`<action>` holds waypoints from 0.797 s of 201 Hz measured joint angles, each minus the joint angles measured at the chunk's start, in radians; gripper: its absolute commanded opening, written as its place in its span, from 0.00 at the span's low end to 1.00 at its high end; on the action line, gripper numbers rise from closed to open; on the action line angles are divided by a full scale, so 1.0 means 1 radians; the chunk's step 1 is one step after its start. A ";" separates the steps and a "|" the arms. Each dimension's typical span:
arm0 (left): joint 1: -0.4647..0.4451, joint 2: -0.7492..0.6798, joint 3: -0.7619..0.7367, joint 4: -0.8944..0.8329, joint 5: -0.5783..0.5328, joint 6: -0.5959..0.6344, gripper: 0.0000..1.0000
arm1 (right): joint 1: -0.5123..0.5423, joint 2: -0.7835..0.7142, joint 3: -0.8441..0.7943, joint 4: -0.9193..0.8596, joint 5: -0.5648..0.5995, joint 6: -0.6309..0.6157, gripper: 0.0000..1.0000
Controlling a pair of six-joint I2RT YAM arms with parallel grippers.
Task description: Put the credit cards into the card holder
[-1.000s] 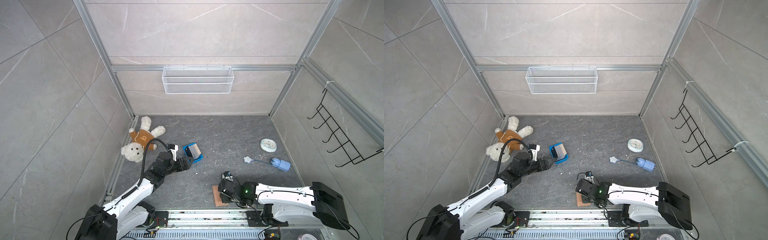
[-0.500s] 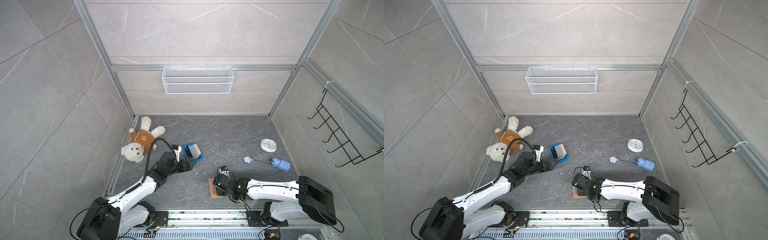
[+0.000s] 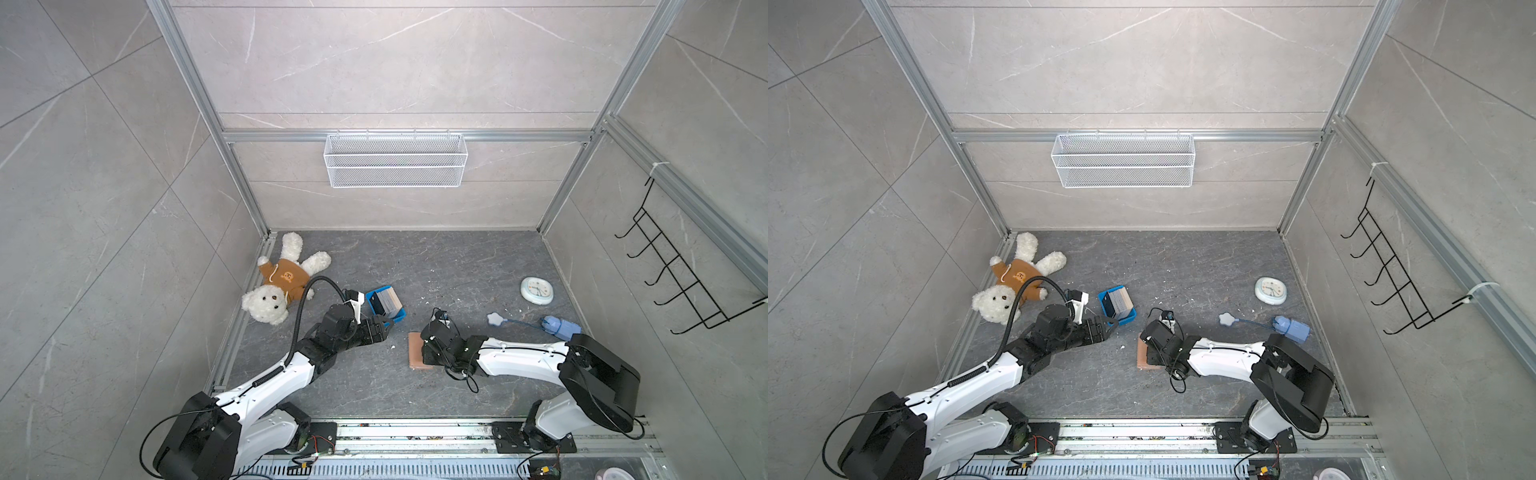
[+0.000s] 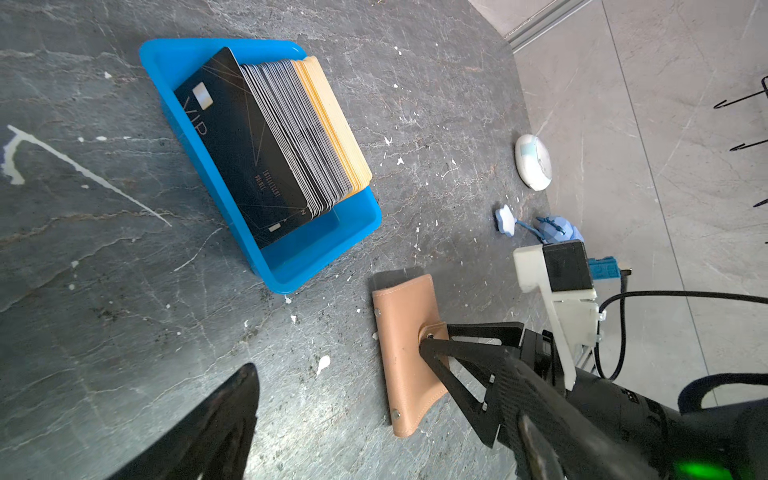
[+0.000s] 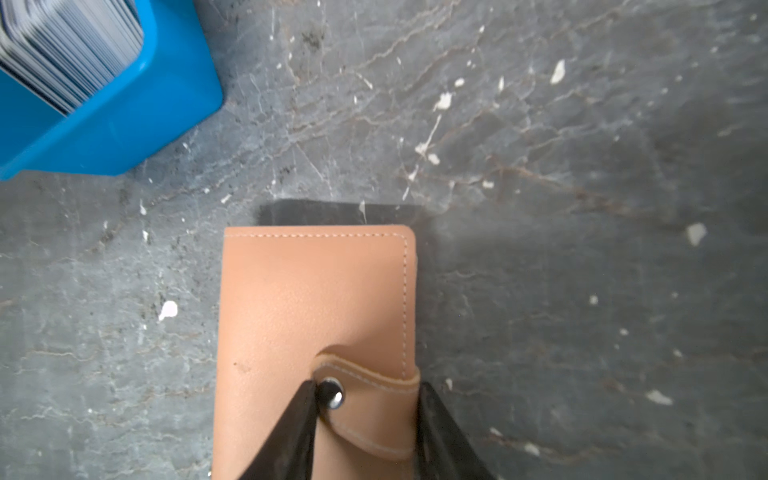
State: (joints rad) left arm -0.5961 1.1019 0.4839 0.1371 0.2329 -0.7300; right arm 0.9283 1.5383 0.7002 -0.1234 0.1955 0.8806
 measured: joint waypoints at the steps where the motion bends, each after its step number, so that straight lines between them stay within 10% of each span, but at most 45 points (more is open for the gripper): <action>1: 0.000 0.000 0.000 0.000 0.000 -0.001 0.90 | 0.000 0.000 0.000 0.001 0.000 0.000 0.42; 160: -0.100 0.092 0.083 -0.071 -0.042 -0.101 0.77 | -0.002 -0.276 -0.167 0.027 -0.118 -0.075 0.48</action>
State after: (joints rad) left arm -0.6956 1.1942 0.5667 0.0666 0.1913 -0.8310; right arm 0.9268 1.2625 0.5327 -0.0963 0.0772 0.8059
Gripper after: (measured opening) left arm 0.770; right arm 0.475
